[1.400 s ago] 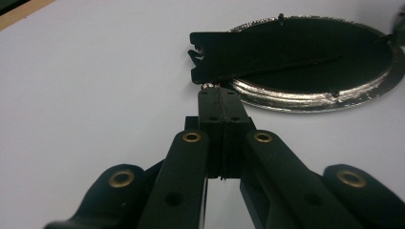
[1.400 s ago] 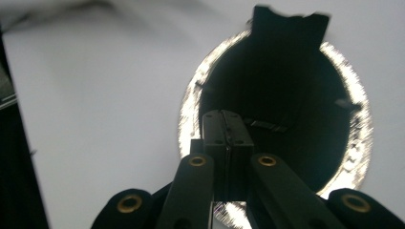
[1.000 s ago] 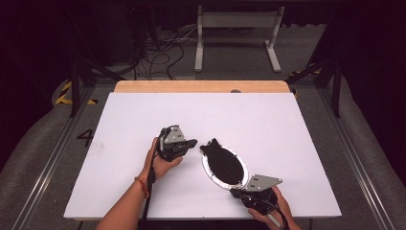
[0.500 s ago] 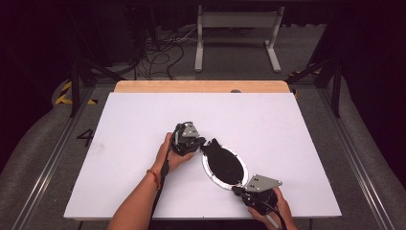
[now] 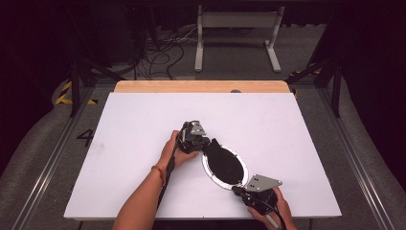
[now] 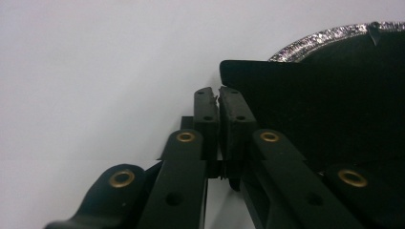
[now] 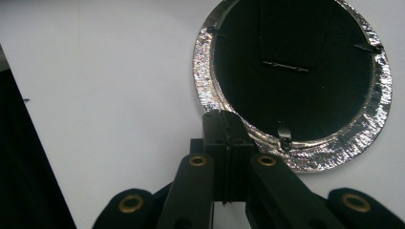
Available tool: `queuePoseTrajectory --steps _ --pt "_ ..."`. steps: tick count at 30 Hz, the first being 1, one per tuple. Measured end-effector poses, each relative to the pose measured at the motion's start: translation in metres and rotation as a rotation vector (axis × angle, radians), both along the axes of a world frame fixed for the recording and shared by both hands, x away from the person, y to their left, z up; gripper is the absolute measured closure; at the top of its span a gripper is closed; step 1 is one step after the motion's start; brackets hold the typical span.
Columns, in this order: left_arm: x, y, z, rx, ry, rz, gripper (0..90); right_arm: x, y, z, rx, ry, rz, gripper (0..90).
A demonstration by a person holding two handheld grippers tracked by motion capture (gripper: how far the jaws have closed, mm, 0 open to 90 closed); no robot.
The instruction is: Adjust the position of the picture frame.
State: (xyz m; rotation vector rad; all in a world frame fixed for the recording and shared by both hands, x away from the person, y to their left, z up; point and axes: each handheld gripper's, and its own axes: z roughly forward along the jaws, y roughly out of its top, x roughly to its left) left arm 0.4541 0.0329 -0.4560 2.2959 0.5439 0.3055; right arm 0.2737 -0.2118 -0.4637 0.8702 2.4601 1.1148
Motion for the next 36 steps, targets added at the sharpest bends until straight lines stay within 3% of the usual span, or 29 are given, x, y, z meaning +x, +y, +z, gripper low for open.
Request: queuePoseTrajectory --steps 5,8,13,16,20,27,30,36 --pt "0.0 0.007 0.0 -0.018 0.044 -0.009 90.0 0.002 -0.001 0.0 0.0 0.0 0.006 90.0" --pt "-0.002 0.011 0.001 -0.007 0.056 -0.014 90.0 0.003 -0.004 0.001 -0.011 -0.008 -0.009 90.0" --pt "-0.009 0.021 0.001 0.009 0.053 -0.022 90.0 0.007 -0.008 0.001 -0.011 -0.009 -0.035 90.0" --pt "-0.014 0.028 0.001 -0.011 0.065 -0.008 90.0 0.014 -0.011 0.002 -0.013 0.001 -0.057 90.0" --pt "-0.02 0.036 0.002 0.002 0.049 -0.011 90.0 0.019 -0.012 0.002 -0.013 0.001 -0.07 90.0" --pt "-0.03 0.05 0.001 -0.022 0.074 0.001 90.0 0.032 -0.014 0.003 -0.011 0.003 -0.106 90.0" --pt "-0.035 0.055 0.0 0.031 0.076 -0.006 90.0 0.04 -0.015 0.003 -0.018 0.003 -0.129 90.0" --pt "-0.04 0.06 0.001 0.047 0.059 -0.023 90.0 0.055 -0.016 0.004 -0.049 -0.021 -0.134 90.0"
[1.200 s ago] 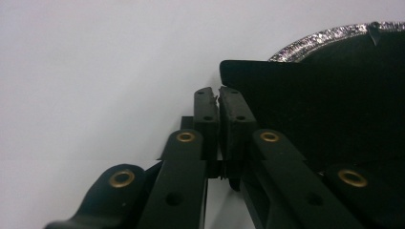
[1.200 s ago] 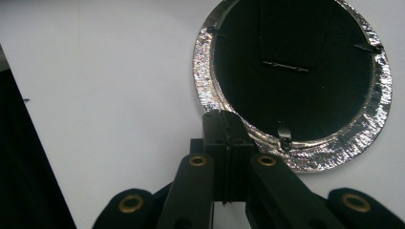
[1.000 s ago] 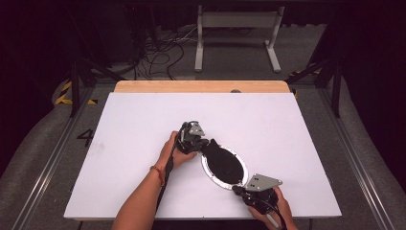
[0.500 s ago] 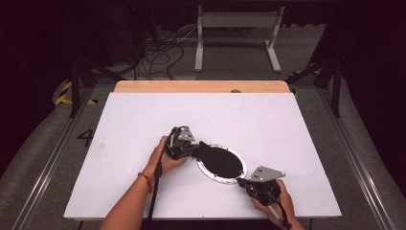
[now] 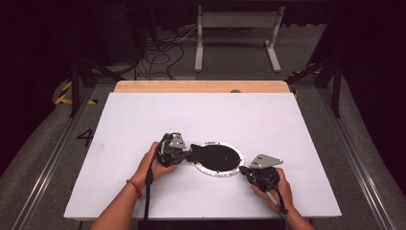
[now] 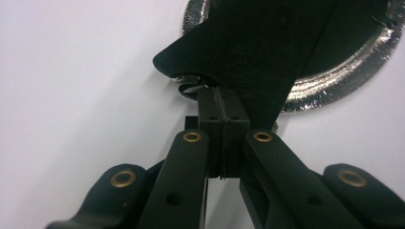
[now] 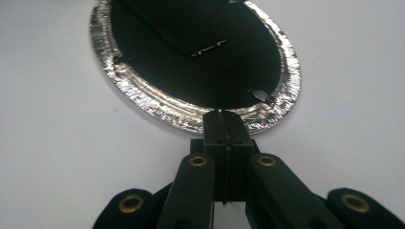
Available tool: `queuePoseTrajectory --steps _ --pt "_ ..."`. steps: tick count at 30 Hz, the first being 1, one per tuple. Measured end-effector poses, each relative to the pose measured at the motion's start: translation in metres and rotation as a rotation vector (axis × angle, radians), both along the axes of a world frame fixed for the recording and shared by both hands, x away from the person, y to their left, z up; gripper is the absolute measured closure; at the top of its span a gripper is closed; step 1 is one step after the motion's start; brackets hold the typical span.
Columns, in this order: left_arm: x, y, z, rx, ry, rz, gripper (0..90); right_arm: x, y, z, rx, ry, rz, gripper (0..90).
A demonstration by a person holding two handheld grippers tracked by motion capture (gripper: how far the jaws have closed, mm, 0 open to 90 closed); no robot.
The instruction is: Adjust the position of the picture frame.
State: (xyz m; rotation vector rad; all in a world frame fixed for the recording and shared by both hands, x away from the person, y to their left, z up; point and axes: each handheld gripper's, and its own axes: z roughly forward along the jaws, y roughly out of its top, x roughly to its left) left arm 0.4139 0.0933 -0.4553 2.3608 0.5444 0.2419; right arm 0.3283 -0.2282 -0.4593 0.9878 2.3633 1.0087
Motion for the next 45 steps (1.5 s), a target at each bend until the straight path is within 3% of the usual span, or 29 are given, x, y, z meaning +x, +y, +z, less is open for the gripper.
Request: queuePoseTrajectory --steps 4,9,14,16,24,32,33,37,45 --pt "-0.003 0.003 0.0 -0.005 0.016 -0.013 90.0 0.01 -0.005 0.001 -0.003 0.002 -0.036 90.0" --pt "-0.016 0.004 0.001 -0.013 0.022 -0.034 90.0 0.025 -0.014 0.0 0.035 0.022 -0.082 90.0" --pt "-0.026 0.004 0.002 -0.007 0.019 -0.07 90.0 0.027 -0.014 0.0 0.036 0.017 -0.101 90.0" --pt "-0.028 0.003 0.002 -0.008 0.015 -0.07 90.0 0.023 -0.015 0.0 0.041 0.015 -0.093 90.0" --pt "-0.035 0.005 -0.002 -0.029 0.004 -0.07 90.0 -0.001 -0.004 0.001 0.044 0.052 0.024 90.0" --pt "-0.035 0.007 -0.003 -0.044 0.024 -0.068 90.0 -0.001 -0.002 0.0 0.06 0.049 0.023 90.0" --pt "-0.035 0.007 -0.003 -0.045 0.023 -0.068 90.0 0.0 -0.003 0.0 0.039 0.036 0.014 90.0" --pt "-0.036 0.008 -0.004 -0.061 0.026 -0.076 90.0 0.003 -0.006 -0.001 0.064 0.044 0.005 90.0" --pt "-0.04 0.006 -0.004 -0.064 0.036 -0.108 90.0 0.007 -0.004 0.0 0.025 0.015 -0.013 90.0"
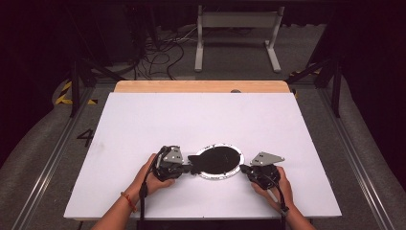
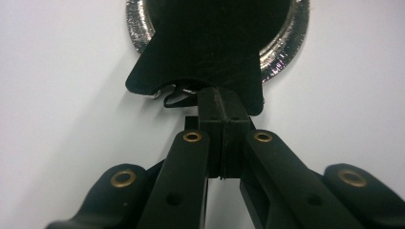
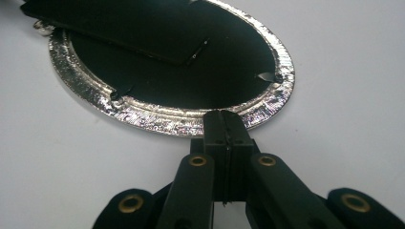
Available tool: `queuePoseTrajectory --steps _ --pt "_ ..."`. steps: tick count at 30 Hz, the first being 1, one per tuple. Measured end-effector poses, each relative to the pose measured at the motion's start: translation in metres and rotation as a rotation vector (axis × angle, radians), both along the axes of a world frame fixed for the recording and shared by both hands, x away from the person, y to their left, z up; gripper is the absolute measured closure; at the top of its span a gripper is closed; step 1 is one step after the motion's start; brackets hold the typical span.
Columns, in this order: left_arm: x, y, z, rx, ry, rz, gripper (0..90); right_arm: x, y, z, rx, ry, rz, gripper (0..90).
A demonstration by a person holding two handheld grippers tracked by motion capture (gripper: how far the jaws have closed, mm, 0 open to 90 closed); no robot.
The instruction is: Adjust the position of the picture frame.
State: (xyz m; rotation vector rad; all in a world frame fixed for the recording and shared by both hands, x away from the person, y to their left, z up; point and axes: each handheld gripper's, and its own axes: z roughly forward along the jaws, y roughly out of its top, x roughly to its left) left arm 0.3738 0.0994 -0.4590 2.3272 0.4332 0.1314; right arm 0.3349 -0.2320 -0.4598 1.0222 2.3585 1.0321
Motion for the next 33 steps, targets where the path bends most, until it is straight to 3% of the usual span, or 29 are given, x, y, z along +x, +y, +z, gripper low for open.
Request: queuePoseTrajectory --steps 5,10,15,19,22,28,33 --pt "-0.004 -0.004 0.0 -0.003 0.006 -0.021 90.0 0.007 0.002 0.0 -0.028 -0.021 -0.028 90.0" --pt "-0.006 -0.007 0.0 -0.008 0.018 -0.038 90.0 0.018 0.002 -0.001 -0.016 -0.03 -0.067 90.0" --pt "-0.01 -0.012 0.005 0.056 -0.045 -0.059 89.9 0.019 0.007 -0.001 -0.051 -0.058 -0.076 90.0" --pt "-0.008 -0.008 0.014 0.033 -0.061 -0.058 89.6 0.017 0.005 -0.001 -0.039 -0.05 -0.067 90.0" --pt "-0.006 -0.002 0.016 0.008 -0.063 -0.027 89.6 0.014 0.004 -0.001 -0.034 -0.042 -0.052 90.0" --pt "0.008 0.007 0.019 -0.05 -0.07 0.094 87.4 -0.004 0.008 0.001 -0.031 -0.011 0.057 90.0" --pt "0.019 0.001 0.013 -0.024 -0.065 0.123 87.8 -0.008 0.015 0.0 -0.032 -0.017 0.057 90.0"
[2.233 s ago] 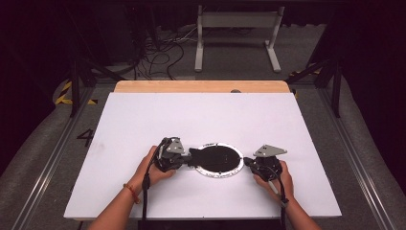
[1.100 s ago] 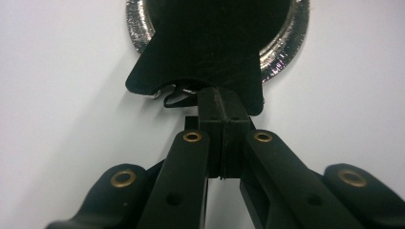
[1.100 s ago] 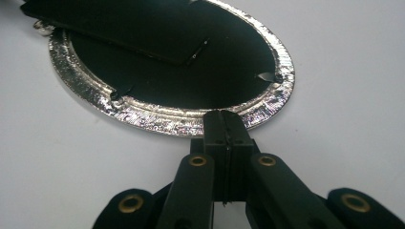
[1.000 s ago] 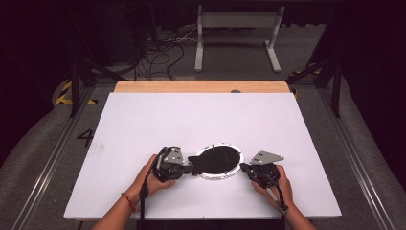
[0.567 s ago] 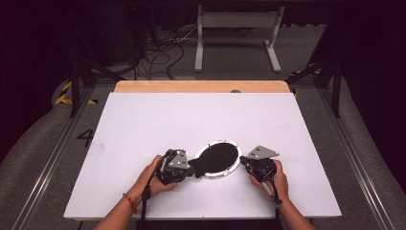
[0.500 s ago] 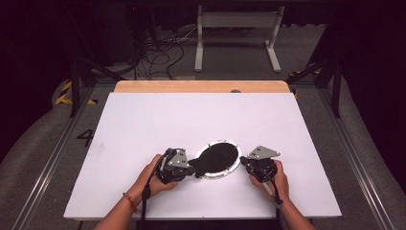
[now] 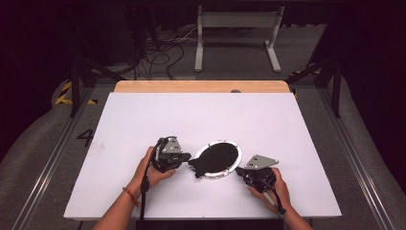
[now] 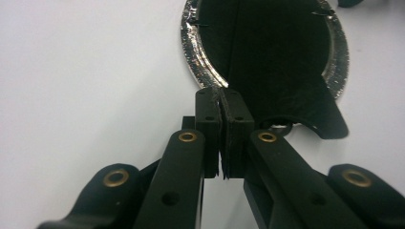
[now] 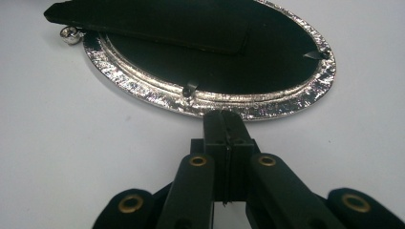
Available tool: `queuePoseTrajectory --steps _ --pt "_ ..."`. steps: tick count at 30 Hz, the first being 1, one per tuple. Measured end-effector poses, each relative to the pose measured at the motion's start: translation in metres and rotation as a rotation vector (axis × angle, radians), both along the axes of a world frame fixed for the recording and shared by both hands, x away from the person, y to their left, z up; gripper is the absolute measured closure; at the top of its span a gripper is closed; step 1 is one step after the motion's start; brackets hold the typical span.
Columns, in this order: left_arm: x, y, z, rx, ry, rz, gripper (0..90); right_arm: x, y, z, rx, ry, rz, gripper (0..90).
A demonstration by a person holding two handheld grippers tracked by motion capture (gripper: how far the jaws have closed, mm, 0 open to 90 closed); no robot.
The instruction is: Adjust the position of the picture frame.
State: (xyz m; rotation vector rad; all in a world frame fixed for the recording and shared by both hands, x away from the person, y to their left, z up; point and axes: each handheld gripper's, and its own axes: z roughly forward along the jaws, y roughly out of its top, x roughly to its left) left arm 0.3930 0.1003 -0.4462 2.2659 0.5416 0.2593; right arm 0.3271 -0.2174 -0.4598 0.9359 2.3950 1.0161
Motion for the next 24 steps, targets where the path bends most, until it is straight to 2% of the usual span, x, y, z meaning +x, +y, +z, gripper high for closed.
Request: queuePoseTrajectory --steps 2,4,7,9,14,18,20,24 --pt "0.001 -0.002 -0.002 -0.008 0.016 -0.007 87.8 0.001 0.002 -0.001 -0.003 -0.01 -0.004 90.0" --pt "0.001 -0.003 -0.003 0.001 0.015 -0.002 88.0 0.002 0.004 -0.001 0.002 -0.008 -0.009 90.0" --pt "0.002 -0.002 -0.004 -0.015 0.027 0.002 88.0 0.004 0.005 -0.002 0.013 -0.004 -0.013 90.0" --pt "0.003 0.0 -0.004 -0.003 0.021 0.011 86.9 0.005 0.006 -0.001 0.009 -0.005 -0.014 90.0" --pt "0.006 0.0 -0.009 -0.002 0.048 0.016 86.6 0.007 0.007 -0.002 0.006 -0.012 -0.022 90.0" --pt "0.006 -0.003 -0.014 0.03 0.058 0.004 89.4 0.01 0.01 -0.003 0.003 -0.026 -0.034 90.0" --pt "0.006 -0.002 -0.013 0.022 0.064 0.002 89.6 0.011 0.012 -0.002 -0.006 -0.032 -0.035 90.0" --pt "0.002 -0.004 -0.013 0.037 0.061 -0.023 88.6 0.009 0.013 -0.001 -0.012 -0.03 -0.039 90.0"
